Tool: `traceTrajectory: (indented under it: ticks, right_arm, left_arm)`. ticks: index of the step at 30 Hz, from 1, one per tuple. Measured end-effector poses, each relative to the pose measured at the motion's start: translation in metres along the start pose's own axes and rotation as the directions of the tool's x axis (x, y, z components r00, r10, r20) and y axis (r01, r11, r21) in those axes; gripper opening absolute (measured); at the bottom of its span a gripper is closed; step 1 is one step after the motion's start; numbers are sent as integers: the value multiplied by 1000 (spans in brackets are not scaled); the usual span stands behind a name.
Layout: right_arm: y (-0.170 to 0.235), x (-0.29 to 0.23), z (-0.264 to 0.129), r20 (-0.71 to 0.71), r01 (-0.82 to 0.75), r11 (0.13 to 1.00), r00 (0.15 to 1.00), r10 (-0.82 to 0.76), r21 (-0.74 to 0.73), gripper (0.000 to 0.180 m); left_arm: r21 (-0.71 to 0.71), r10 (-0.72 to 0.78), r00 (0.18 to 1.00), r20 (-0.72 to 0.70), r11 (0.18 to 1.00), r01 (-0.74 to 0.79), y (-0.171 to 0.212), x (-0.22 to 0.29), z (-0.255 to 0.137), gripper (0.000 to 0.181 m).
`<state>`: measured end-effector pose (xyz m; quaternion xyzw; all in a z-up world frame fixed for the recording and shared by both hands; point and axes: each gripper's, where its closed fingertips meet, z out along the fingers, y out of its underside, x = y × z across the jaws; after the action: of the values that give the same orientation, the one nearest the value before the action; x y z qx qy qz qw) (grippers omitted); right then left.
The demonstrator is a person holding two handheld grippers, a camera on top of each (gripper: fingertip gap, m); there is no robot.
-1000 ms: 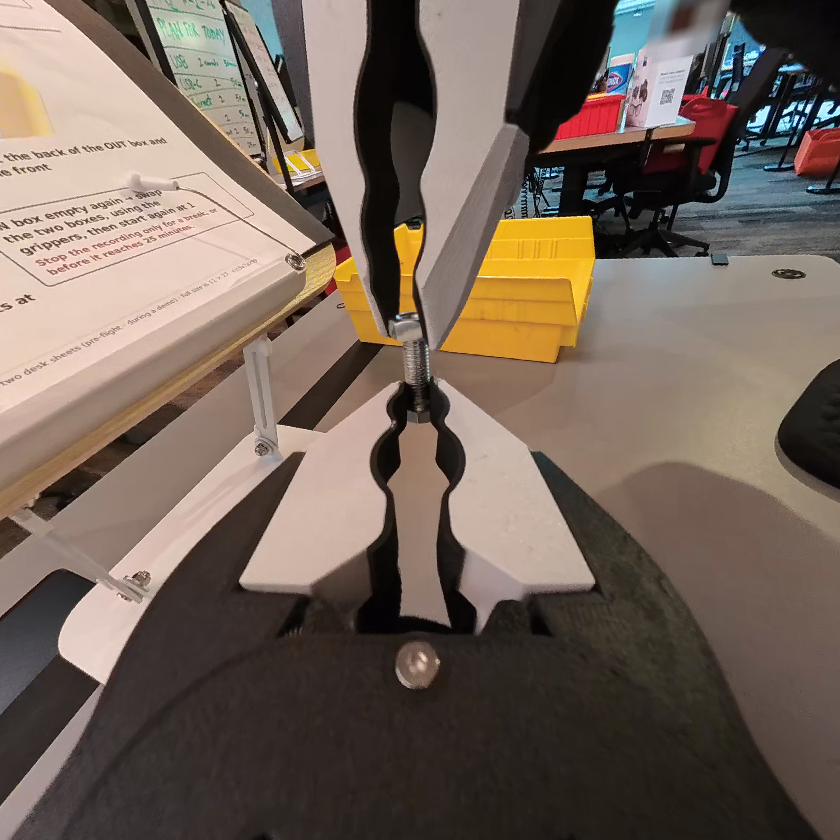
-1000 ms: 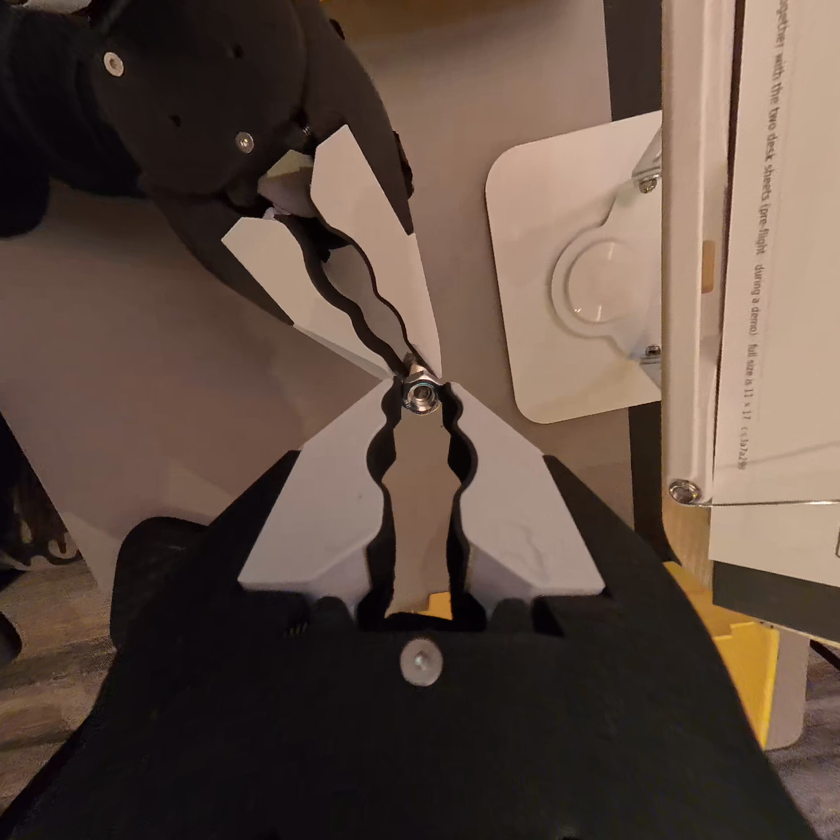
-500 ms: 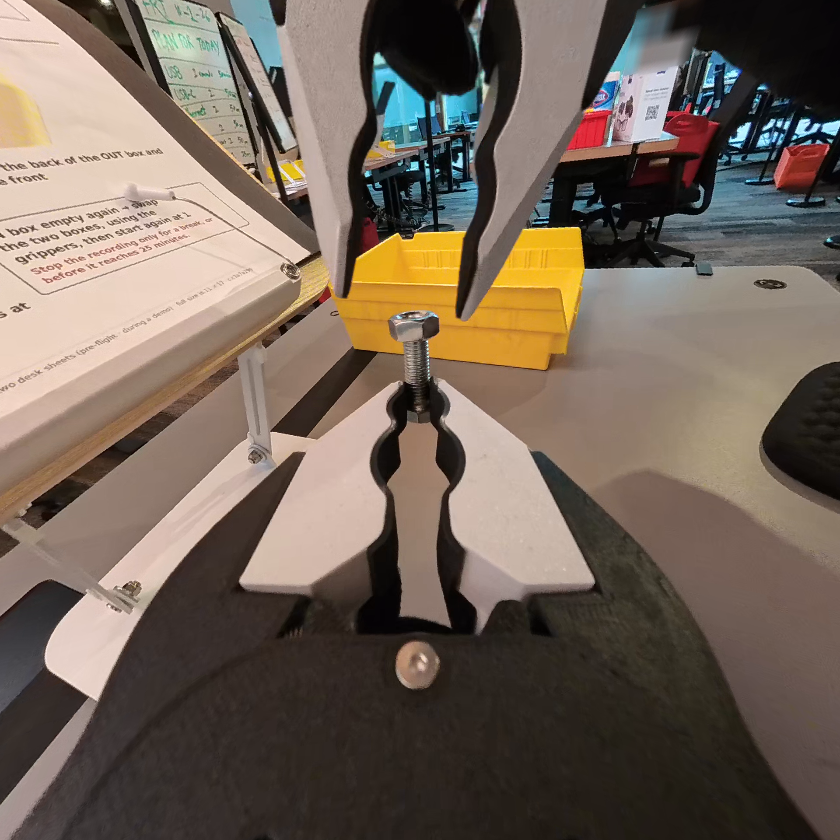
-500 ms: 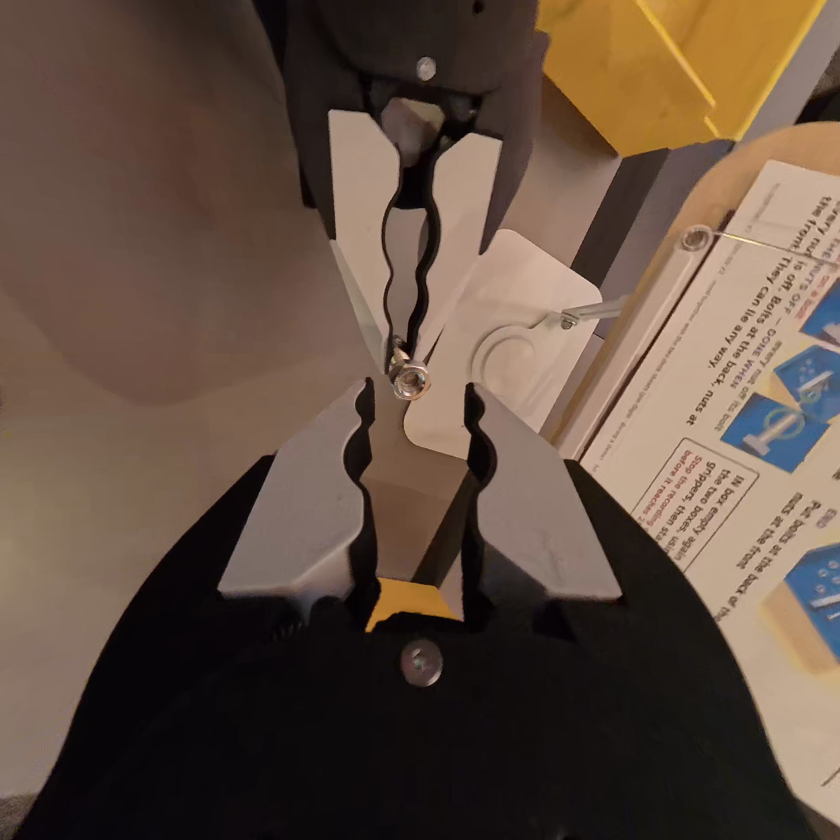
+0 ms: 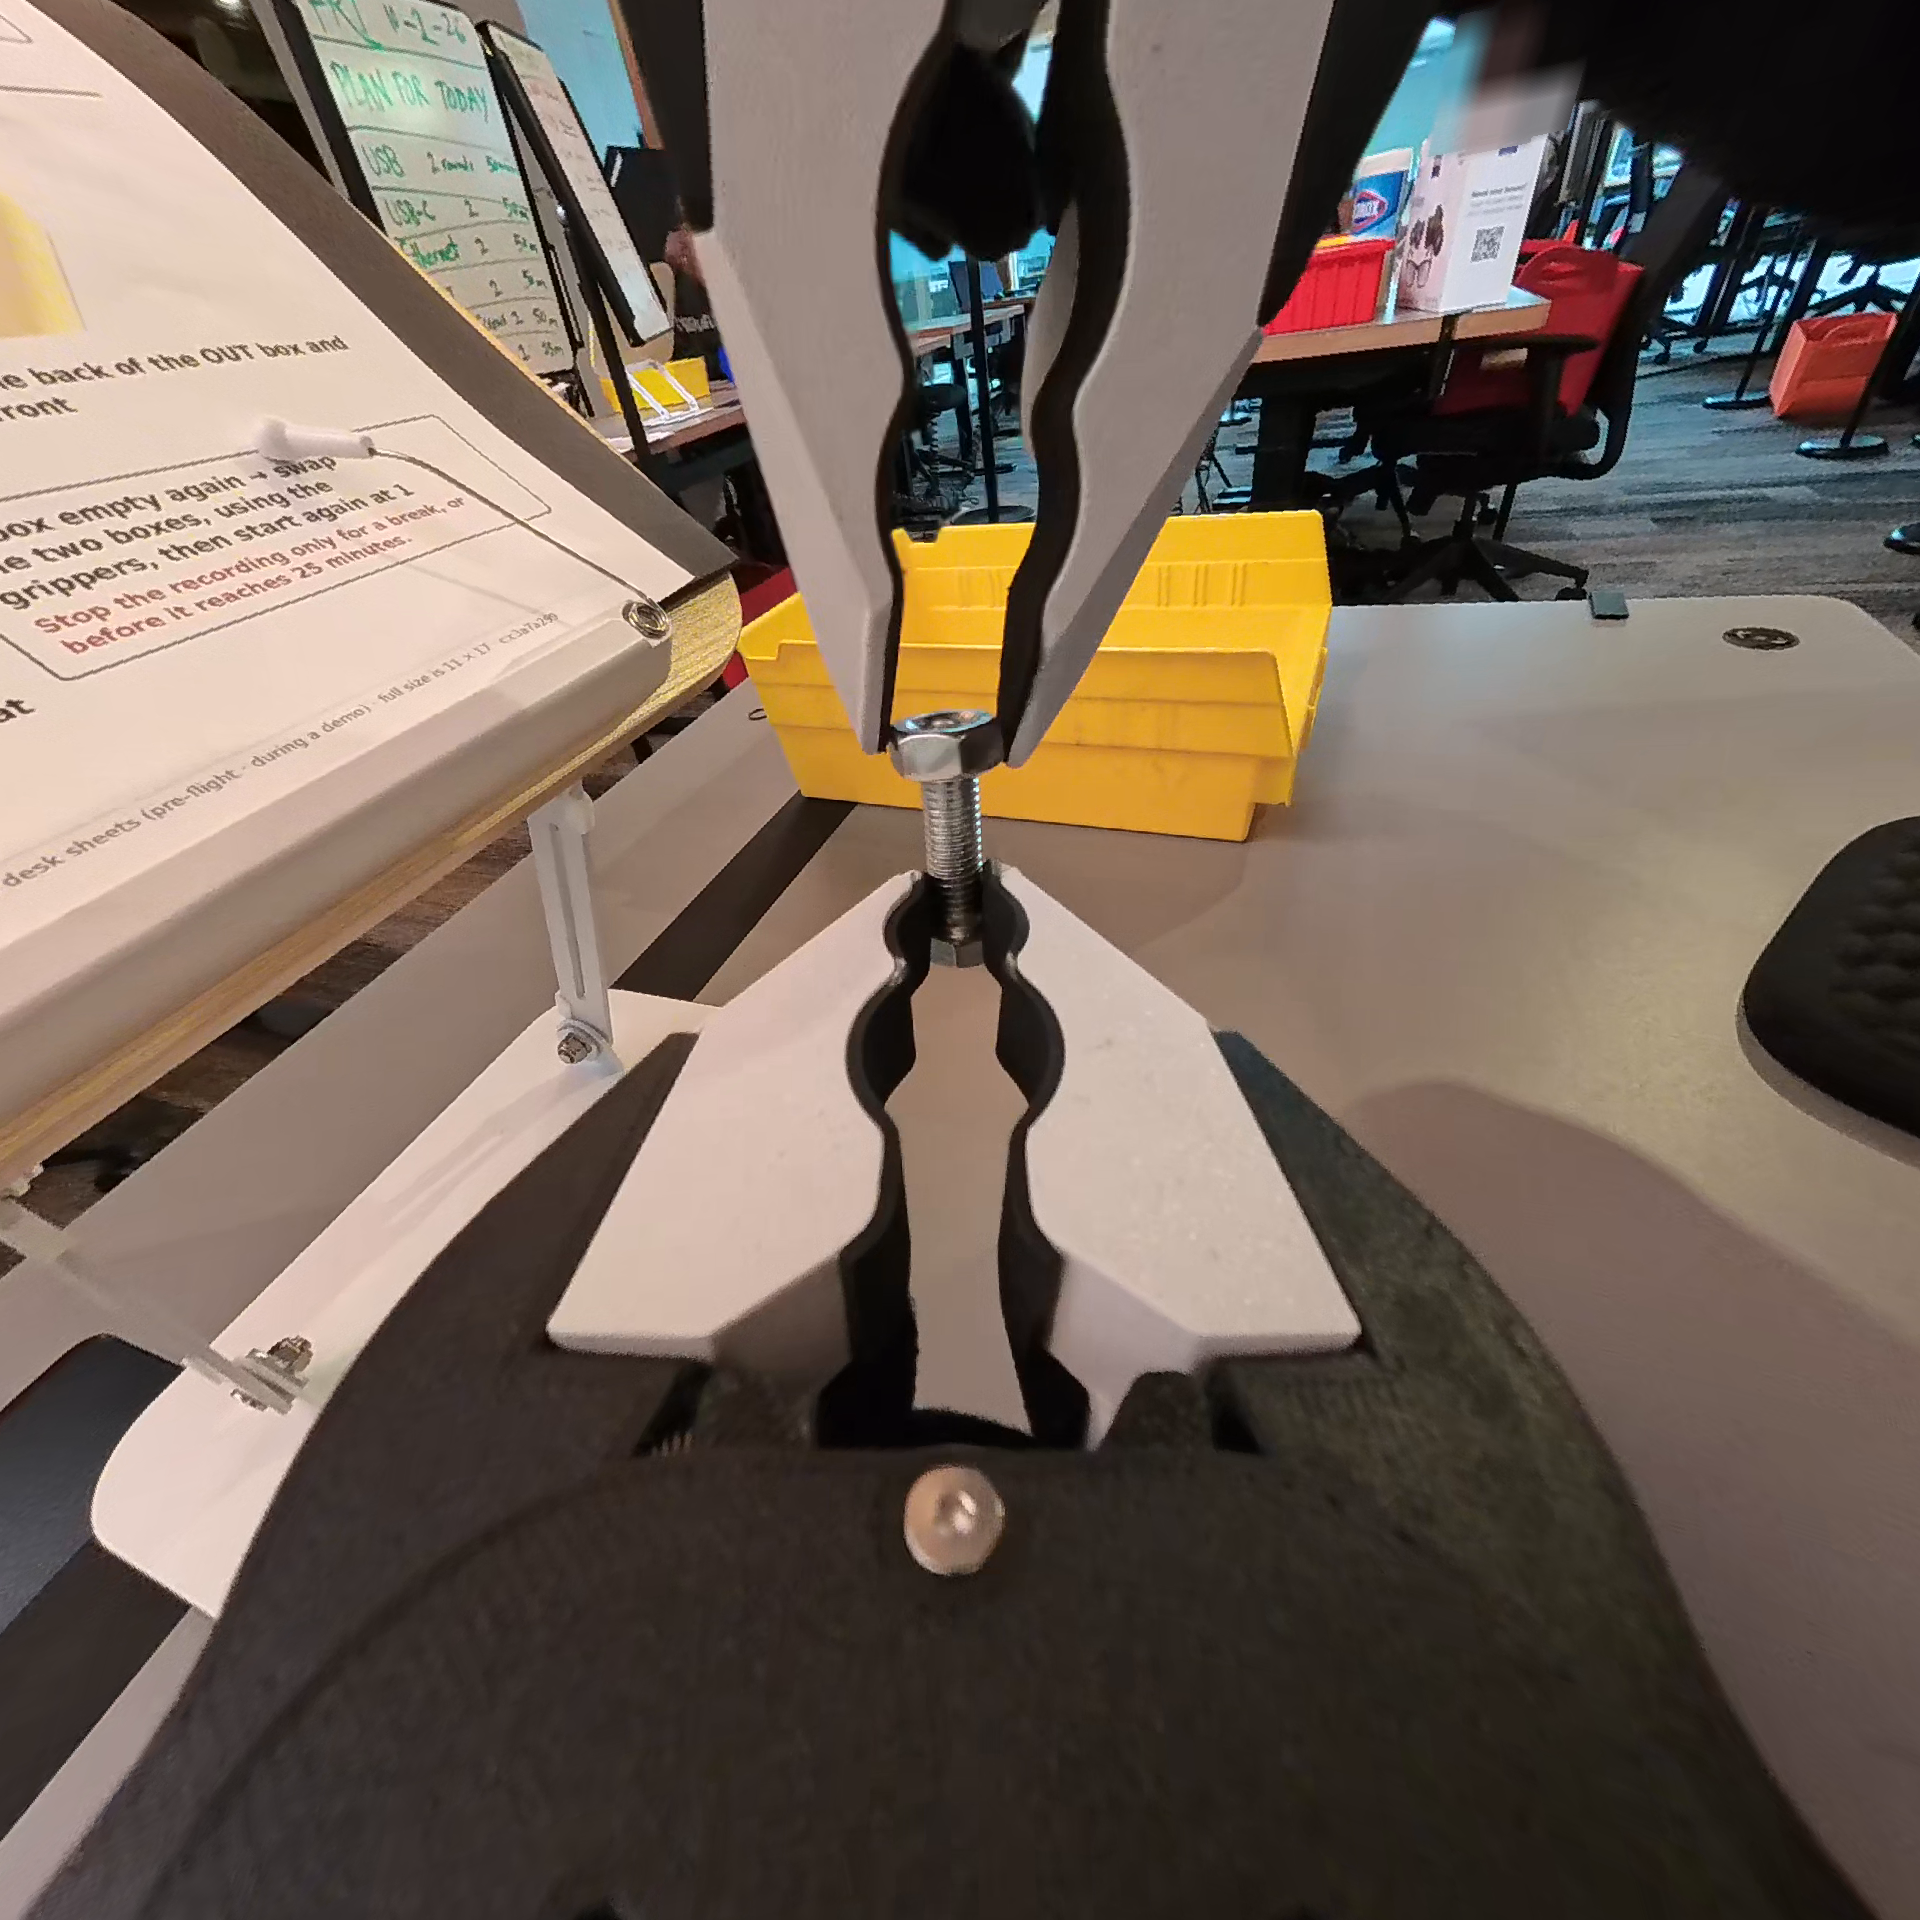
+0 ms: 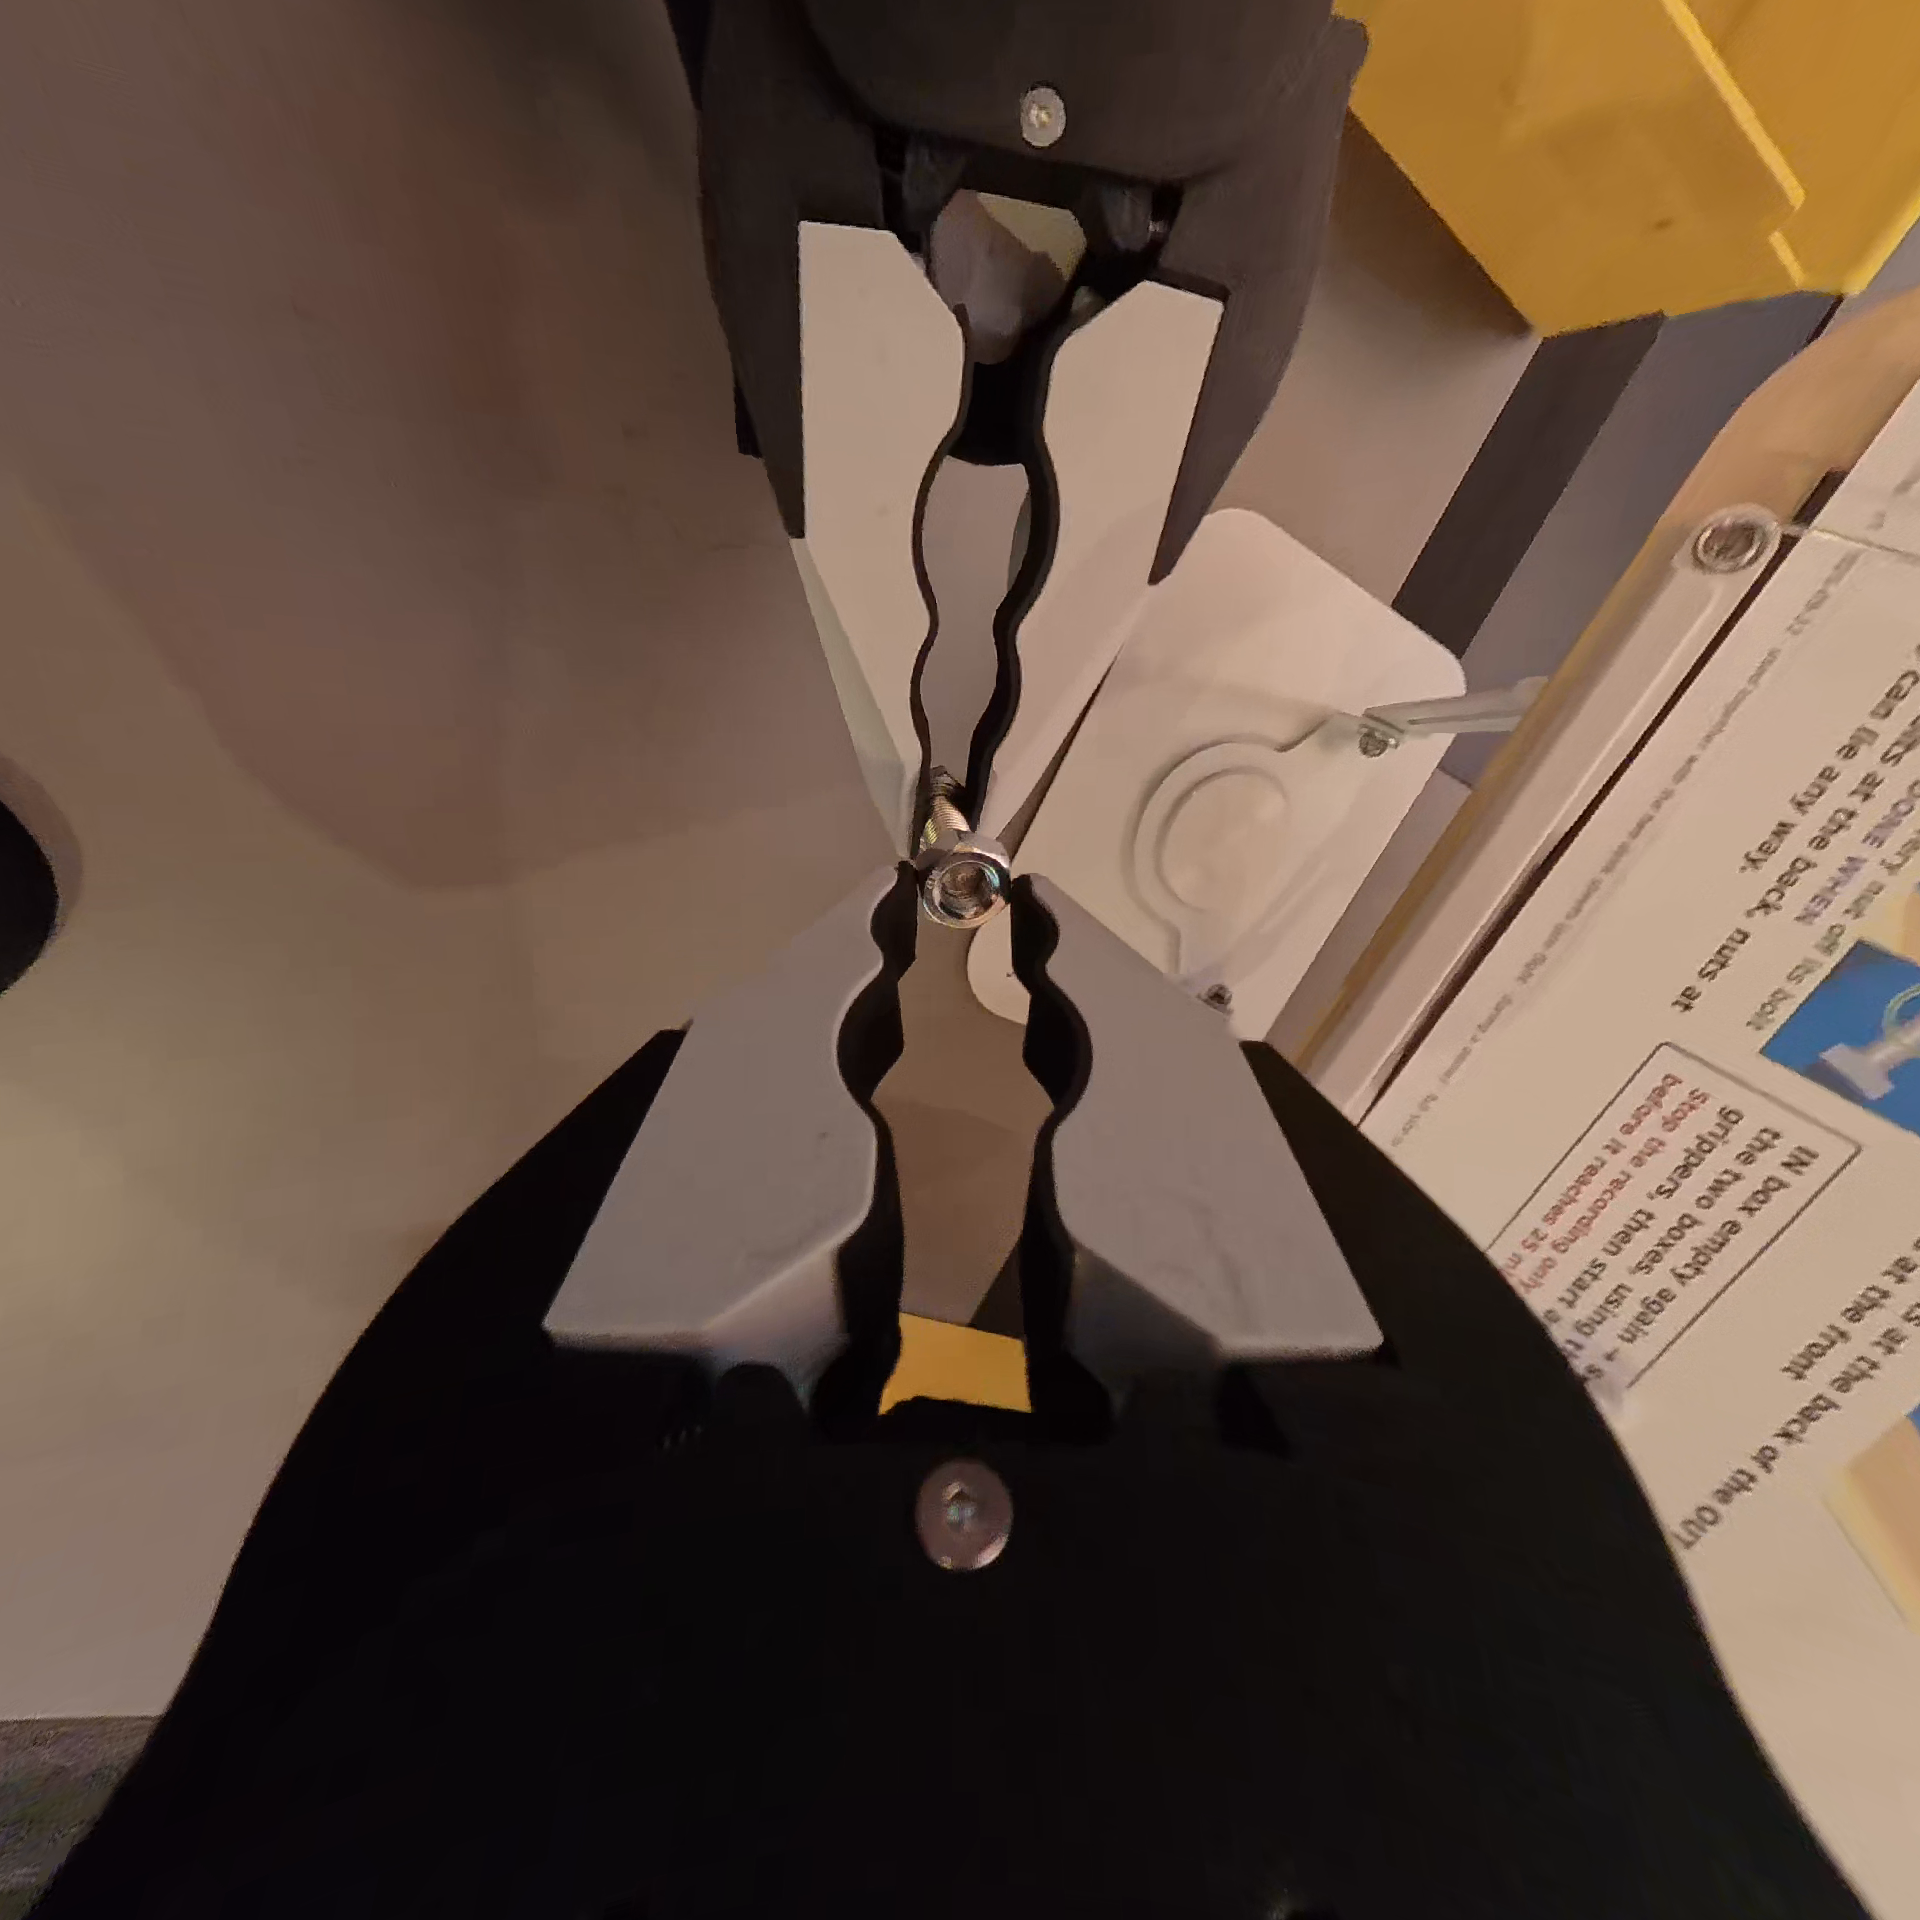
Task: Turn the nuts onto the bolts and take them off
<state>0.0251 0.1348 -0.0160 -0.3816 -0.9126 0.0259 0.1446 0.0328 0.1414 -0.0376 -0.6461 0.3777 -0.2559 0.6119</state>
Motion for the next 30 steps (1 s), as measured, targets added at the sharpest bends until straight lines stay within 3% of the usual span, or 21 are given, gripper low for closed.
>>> traceTrajectory:
  ticks: [9, 12, 16, 19, 25, 30]
  right_arm:
    - [3, -1, 5, 43, -392, 918, 918, 395, -54, 16]
    - [3, -2, 6, 43, -438, 896, 896, 441, -68, 16]
    - [1, 3, -1, 5, -397, 917, 917, 398, -38, 35]
    - [-2, 5, -9, -13, -291, 957, 957, 291, 4, 37]
    - [-3, 1, -7, -51, 11, 1000, 999, -10, 15, 27]
    - [1, -2, 0, -30, 71, 997, 997, -71, 8, 18]
  left_arm:
    - [-16, -1, 1000, 7, 1000, 1, 4, -1, 1, 7]
    - [-22, -2, 1000, 3, 1000, 2, 7, 0, 3, 7]
    - [-12, -4, 1000, -4, 1000, 4, 4, 1, 3, 7]
    - [-7, -13, 1000, -7, 1000, 13, 4, 1, 2, 7]
    - [-3, -9, 1000, -9, 1000, 9, 2, 2, 2, 7]
    - [-2, -6, 1000, -11, 1000, 6, 1, 2, 2, 7]
